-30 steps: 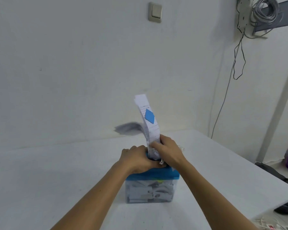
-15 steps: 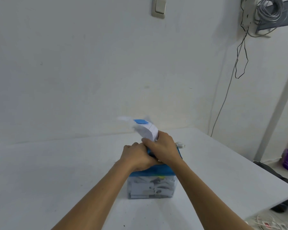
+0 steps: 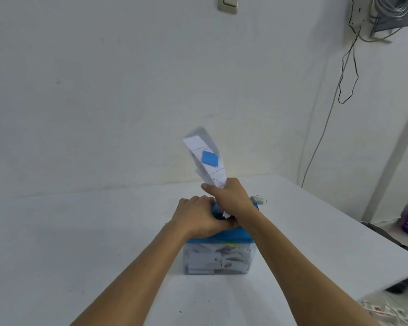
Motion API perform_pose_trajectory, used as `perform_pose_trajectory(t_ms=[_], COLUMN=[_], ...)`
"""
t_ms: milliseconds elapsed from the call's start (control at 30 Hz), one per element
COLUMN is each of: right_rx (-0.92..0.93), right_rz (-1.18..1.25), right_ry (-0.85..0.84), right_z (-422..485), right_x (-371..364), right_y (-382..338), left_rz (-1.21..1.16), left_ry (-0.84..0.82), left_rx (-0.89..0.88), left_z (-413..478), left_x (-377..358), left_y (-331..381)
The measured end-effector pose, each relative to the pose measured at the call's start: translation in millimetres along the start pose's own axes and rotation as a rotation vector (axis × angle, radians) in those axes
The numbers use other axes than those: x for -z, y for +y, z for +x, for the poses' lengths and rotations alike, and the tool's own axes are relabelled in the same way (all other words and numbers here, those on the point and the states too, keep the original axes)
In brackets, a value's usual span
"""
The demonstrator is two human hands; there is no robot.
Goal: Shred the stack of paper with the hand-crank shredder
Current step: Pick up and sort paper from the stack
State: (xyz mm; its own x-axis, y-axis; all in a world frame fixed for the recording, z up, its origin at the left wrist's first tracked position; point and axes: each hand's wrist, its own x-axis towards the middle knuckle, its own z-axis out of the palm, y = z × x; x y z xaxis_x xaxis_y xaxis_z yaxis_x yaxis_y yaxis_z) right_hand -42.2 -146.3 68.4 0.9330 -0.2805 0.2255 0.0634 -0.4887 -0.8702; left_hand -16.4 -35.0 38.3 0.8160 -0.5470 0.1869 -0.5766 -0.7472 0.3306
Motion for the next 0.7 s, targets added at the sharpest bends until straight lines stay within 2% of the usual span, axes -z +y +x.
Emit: perform_pose_trajectory(t_ms=[267,700], right_rx=[-0.137,-0.274], right_rz=[0.326,0.576], right_ry=[0.165,0.441], right_z=[9.8,10.1], right_x=[-0.4,-1.3], right_y=[2.0,2.9], left_rz=[0.052,0.057], left_ry=[-0.015,-0.157], left_rx=[-0.010,-0.002], left_z=[3.0,8.6], left_x=[-5.1,1.0], left_y=[-5.1,-5.8])
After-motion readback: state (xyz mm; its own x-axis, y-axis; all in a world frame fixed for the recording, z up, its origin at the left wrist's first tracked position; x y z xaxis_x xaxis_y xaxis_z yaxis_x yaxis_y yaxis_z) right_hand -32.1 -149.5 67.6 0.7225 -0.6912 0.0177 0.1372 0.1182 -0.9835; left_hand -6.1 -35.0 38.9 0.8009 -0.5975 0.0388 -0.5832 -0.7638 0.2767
